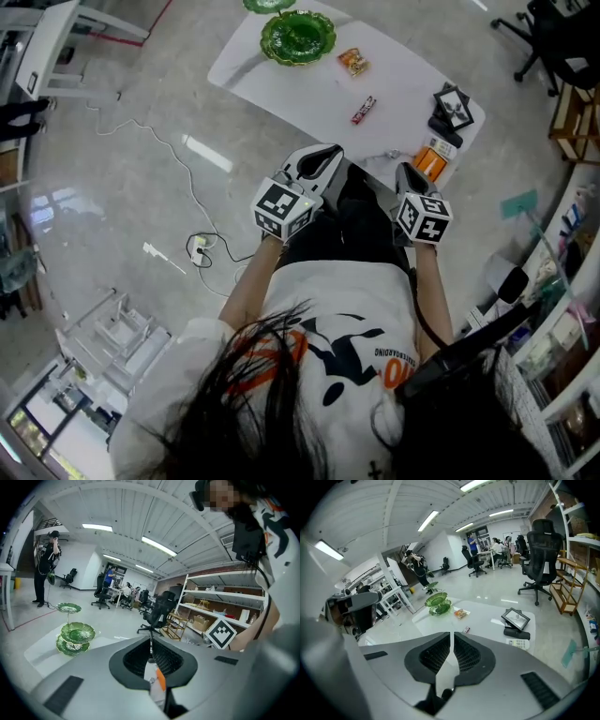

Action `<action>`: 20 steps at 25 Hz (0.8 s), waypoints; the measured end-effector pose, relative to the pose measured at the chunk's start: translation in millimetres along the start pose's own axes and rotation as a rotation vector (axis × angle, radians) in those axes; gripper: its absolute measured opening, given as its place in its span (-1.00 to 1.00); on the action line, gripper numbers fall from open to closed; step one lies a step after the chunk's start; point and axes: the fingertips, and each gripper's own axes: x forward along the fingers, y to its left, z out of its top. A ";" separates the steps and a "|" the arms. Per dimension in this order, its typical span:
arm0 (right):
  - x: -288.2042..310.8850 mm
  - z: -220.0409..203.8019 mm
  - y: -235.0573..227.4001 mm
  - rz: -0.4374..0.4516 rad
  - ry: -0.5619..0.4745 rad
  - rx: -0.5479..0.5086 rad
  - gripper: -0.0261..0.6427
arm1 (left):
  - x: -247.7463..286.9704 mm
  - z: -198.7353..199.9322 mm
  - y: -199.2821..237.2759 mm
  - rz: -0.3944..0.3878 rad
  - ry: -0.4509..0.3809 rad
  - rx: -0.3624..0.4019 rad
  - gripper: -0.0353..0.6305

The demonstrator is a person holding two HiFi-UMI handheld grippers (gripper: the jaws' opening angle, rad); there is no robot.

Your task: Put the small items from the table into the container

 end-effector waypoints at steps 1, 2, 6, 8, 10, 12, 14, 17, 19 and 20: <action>7.6 -3.5 -6.3 0.004 0.022 -0.008 -0.87 | 5.3 -1.0 2.7 0.002 0.004 -0.003 -0.87; 15.1 -7.4 -12.4 0.008 0.045 -0.017 -0.87 | 10.9 -2.3 5.3 0.003 0.010 -0.005 -0.87; 47.8 -27.7 -36.8 0.037 0.149 -0.052 -0.78 | 39.6 -11.3 16.5 0.016 0.047 -0.011 -0.87; 67.3 -38.6 -48.1 0.056 0.201 -0.062 -0.54 | 55.0 -16.1 23.9 0.022 0.057 -0.017 -0.87; 85.1 -50.5 -58.7 0.055 0.246 -0.074 -0.49 | 66.7 -22.4 29.7 0.026 0.072 -0.025 -0.86; 102.1 -63.8 -68.8 0.045 0.291 -0.089 -0.44 | 76.5 -30.7 34.6 0.024 0.094 -0.023 -0.86; 118.9 -80.6 -76.9 0.045 0.350 -0.107 -0.34 | 84.6 -39.1 40.2 0.019 0.118 -0.015 -0.87; 139.7 -106.6 -83.4 0.047 0.444 -0.159 -0.31 | 91.5 -49.2 52.2 0.019 0.147 -0.015 -0.86; 150.4 -119.1 -88.2 0.030 0.483 -0.203 -0.31 | 94.5 -55.2 60.8 0.024 0.163 -0.023 -0.86; 155.1 -123.9 -91.2 0.016 0.495 -0.221 -0.31 | 95.9 -57.8 64.8 0.027 0.169 -0.027 -0.87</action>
